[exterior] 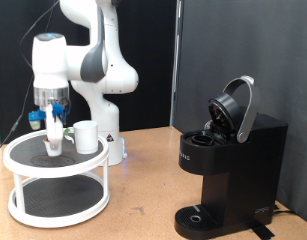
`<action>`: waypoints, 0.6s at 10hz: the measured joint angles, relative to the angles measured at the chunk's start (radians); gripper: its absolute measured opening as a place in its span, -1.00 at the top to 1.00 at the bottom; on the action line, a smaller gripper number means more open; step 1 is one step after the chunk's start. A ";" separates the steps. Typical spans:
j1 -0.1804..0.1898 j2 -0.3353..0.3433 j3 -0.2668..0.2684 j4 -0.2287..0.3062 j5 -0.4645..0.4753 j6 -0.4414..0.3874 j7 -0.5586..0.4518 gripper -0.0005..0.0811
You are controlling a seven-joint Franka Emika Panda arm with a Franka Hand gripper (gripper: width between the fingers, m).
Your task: Make a cup of coffee with the keurig machine
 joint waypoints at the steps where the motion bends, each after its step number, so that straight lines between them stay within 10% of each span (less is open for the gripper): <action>1: 0.000 -0.021 0.000 0.028 0.008 -0.054 -0.004 0.17; 4: 0.003 -0.039 0.000 0.038 0.042 -0.099 -0.007 0.17; 6: 0.057 -0.039 -0.019 0.069 0.251 -0.156 -0.074 0.17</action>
